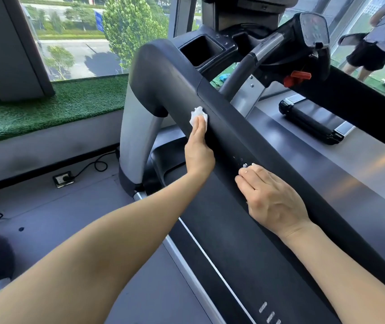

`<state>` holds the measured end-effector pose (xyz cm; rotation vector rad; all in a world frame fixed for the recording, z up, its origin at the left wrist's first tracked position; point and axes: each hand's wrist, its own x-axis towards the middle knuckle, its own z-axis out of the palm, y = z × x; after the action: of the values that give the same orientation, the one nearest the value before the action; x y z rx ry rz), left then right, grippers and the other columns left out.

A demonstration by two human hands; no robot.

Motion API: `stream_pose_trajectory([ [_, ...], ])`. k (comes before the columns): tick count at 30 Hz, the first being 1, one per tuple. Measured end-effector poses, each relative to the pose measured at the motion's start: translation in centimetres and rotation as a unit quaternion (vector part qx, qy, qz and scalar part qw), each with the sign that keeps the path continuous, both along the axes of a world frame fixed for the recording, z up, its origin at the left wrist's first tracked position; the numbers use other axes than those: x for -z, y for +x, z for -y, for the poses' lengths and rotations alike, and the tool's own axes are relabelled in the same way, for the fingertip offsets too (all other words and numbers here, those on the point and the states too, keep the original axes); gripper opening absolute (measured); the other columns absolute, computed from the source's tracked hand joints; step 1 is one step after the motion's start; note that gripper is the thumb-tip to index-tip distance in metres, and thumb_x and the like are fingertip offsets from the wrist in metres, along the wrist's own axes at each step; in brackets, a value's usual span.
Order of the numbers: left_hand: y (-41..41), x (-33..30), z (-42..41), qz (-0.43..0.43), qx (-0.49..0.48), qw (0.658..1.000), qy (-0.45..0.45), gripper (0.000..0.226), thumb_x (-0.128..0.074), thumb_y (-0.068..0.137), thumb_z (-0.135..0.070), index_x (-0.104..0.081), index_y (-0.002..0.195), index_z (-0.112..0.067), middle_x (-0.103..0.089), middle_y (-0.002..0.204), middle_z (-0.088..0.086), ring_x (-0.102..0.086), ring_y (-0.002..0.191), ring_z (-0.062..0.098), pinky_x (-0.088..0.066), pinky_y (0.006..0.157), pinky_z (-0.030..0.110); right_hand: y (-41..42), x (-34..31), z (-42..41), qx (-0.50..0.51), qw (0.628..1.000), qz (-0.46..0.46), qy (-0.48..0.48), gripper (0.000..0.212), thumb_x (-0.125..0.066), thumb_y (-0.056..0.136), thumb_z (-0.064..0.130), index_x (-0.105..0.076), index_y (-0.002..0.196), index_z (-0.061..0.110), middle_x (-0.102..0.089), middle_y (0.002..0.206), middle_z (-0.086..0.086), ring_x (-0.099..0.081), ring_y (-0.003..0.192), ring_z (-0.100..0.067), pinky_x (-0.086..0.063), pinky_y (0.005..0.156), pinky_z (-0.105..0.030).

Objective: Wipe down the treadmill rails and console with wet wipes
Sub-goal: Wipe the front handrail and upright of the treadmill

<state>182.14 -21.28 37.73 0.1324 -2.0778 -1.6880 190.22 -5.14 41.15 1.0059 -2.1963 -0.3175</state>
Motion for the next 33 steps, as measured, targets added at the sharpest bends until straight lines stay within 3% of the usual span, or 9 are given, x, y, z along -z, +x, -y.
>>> stream_pose_trajectory([
  [5, 5.2, 1.3, -3.3, -0.028, 0.027, 0.999, 0.036, 0.072, -0.03, 0.087, 0.021, -0.03, 0.148, -0.016, -0.021, 0.153, -0.015, -0.02, 0.141, 0.0, -0.019, 0.11, 0.008, 0.1, -0.1, 0.1, -0.003, 1.0, 0.006, -0.006, 0.028, -0.046, 0.08, -0.008, -0.068, 0.094, 0.001, -0.065, 0.097, -0.011, -0.062, 0.092, -0.028, -0.036, 0.105, -0.033],
  [8, 9.2, 2.2, -4.9, -0.026, 0.046, 0.998, 0.042, 0.052, -0.037, 0.098, 0.004, -0.038, 0.145, -0.018, -0.03, 0.144, -0.027, -0.033, 0.123, -0.022, -0.024, 0.096, -0.002, 0.1, -0.1, 0.0, -0.005, 1.0, 0.013, 0.0, 0.029, -0.042, 0.083, -0.006, -0.068, 0.092, 0.003, -0.064, 0.096, -0.011, -0.062, 0.091, -0.027, -0.036, 0.106, -0.033],
  [10, 7.0, 1.5, -3.9, -0.028, 0.023, 0.997, 0.066, 0.042, -0.038, 0.101, -0.005, -0.043, 0.142, -0.016, -0.032, 0.144, -0.023, -0.031, 0.124, -0.02, -0.02, 0.095, -0.005, 0.1, -0.1, 0.0, -0.003, 1.0, 0.016, 0.006, 0.03, -0.041, 0.082, -0.007, -0.068, 0.091, 0.003, -0.064, 0.095, -0.01, -0.062, 0.09, -0.027, -0.039, 0.104, -0.034],
  [14, 0.0, 0.0, -0.8, 0.035, -0.061, 0.995, 0.069, 0.051, -0.033, 0.097, 0.003, -0.038, 0.144, -0.017, -0.037, 0.149, -0.009, -0.034, 0.137, 0.007, -0.016, 0.098, -0.003, 0.0, 0.0, -0.1, -0.002, 1.0, 0.013, 0.013, 0.028, -0.045, 0.082, -0.008, -0.069, 0.091, 0.003, -0.064, 0.096, -0.01, -0.062, 0.09, -0.027, -0.047, 0.098, -0.033],
  [19, 5.8, 1.3, -3.9, -0.003, 0.016, 0.992, 0.125, 0.042, -0.032, 0.103, -0.007, -0.044, 0.138, -0.026, -0.043, 0.129, -0.036, -0.035, 0.123, -0.018, -0.025, 0.102, 0.003, 0.1, 0.0, 0.0, 0.002, 1.0, 0.007, 0.007, 0.03, -0.04, 0.083, -0.007, -0.067, 0.09, 0.003, -0.064, 0.095, -0.011, -0.061, 0.089, -0.028, -0.042, 0.1, -0.034],
  [20, 8.1, 2.1, -5.1, 0.005, 0.045, 0.991, 0.123, 0.039, -0.035, 0.102, -0.007, -0.048, 0.134, -0.025, -0.045, 0.126, -0.035, -0.037, 0.119, -0.019, -0.028, 0.094, 0.006, 0.1, 0.0, 0.1, 0.001, 1.0, 0.006, 0.004, 0.031, -0.038, 0.085, -0.006, -0.067, 0.089, 0.003, -0.064, 0.093, -0.011, -0.062, 0.087, -0.028, -0.041, 0.1, -0.035],
  [22, 10.7, 3.1, -6.3, 0.017, 0.075, 0.994, 0.083, 0.052, -0.036, 0.097, 0.005, -0.037, 0.144, -0.019, -0.032, 0.146, -0.02, -0.024, 0.13, -0.018, -0.021, 0.112, 0.013, 0.2, -0.2, 0.2, -0.005, 1.0, 0.002, 0.0, 0.031, -0.036, 0.087, -0.005, -0.066, 0.088, 0.004, -0.064, 0.091, -0.01, -0.062, 0.085, -0.028, -0.04, 0.1, -0.036],
  [26, 3.6, 1.8, -2.1, -0.009, 0.056, 0.997, 0.047, 0.072, -0.027, 0.089, 0.019, -0.017, 0.151, -0.015, -0.013, 0.157, -0.01, -0.011, 0.143, 0.0, -0.01, 0.117, 0.018, 0.3, -0.1, 0.0, -0.005, 1.0, 0.0, 0.004, 0.031, -0.039, 0.083, -0.007, -0.068, 0.089, 0.003, -0.065, 0.095, -0.011, -0.062, 0.088, -0.027, -0.041, 0.099, -0.035],
  [33, 3.0, -0.6, -2.1, 0.035, 0.004, 0.997, 0.076, 0.057, -0.03, 0.099, 0.003, -0.03, 0.148, -0.024, -0.019, 0.155, -0.014, -0.014, 0.134, -0.012, -0.008, 0.093, -0.01, 1.0, -0.8, -0.5, -0.007, 0.999, 0.025, -0.044, 0.03, -0.041, 0.078, -0.009, -0.069, 0.087, 0.001, -0.065, 0.096, -0.012, -0.055, 0.093, -0.027, -0.04, 0.098, -0.033],
])
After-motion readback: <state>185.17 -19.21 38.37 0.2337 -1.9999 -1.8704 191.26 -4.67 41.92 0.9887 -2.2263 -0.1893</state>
